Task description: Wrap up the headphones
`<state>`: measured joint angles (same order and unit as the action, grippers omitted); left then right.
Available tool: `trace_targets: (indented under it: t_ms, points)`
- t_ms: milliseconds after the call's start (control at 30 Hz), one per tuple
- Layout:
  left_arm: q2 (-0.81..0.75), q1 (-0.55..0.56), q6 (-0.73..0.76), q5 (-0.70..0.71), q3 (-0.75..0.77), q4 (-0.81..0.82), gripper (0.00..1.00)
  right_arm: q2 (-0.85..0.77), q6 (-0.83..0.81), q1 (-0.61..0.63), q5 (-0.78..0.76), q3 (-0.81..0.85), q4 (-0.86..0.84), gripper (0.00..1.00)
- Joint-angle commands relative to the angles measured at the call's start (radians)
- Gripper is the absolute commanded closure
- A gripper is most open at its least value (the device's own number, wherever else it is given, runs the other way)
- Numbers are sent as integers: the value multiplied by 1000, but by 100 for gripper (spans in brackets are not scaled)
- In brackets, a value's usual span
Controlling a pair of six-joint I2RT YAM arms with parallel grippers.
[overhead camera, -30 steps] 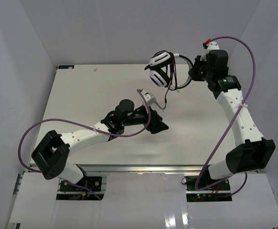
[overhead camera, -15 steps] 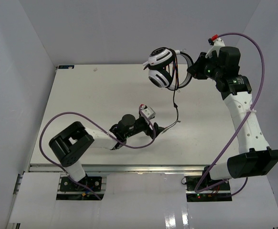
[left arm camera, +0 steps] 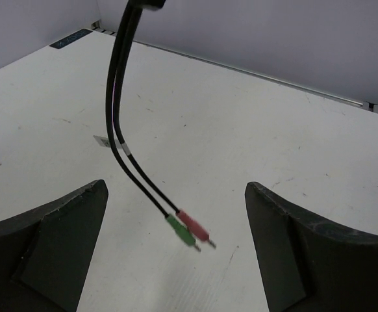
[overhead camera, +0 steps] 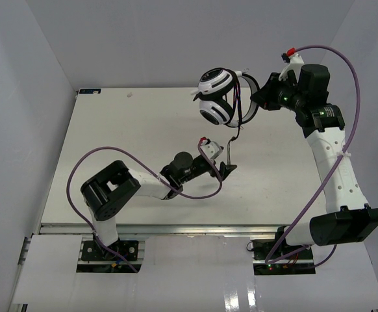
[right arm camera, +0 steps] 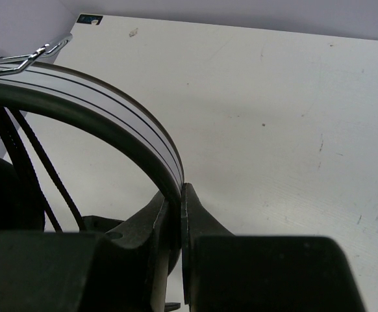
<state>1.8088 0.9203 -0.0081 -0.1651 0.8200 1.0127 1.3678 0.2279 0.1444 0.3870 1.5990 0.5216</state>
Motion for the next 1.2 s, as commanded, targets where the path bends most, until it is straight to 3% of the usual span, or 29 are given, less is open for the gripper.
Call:
trace_targets:
  t_ms: [0,200,300,367,400,633,733,867,1033,1167]
  points:
    - [-12,6,61,22,75,-78,3,-41,42,-4,81,5,-71,92]
    - [34,-2,61,197,151,-193,18,-64,44,-3,102,-15,-74,92]
    - [47,-10,46,170,153,-190,54,-76,41,-3,106,-25,-74,92]
    - [45,-11,34,162,151,-193,90,-81,35,-3,102,-29,-73,92]
    - [41,-11,29,147,143,-189,100,-82,31,-4,99,-31,-72,92]
    - [-72,-31,-48,23,-89,-13,100,-84,-22,-7,137,-30,-66,92]
    - [-126,-103,-136,-146,-164,58,100,-91,-127,-11,296,-49,-72,92]
    - [-182,-288,-312,-494,-244,129,100,-138,-390,-14,459,-106,-36,92]
    - [-168,-438,-394,-861,-152,-42,100,-140,-743,-7,549,-115,168,92]
    - [-113,-481,-356,-1034,1,-360,100,-151,-967,56,471,-175,277,92]
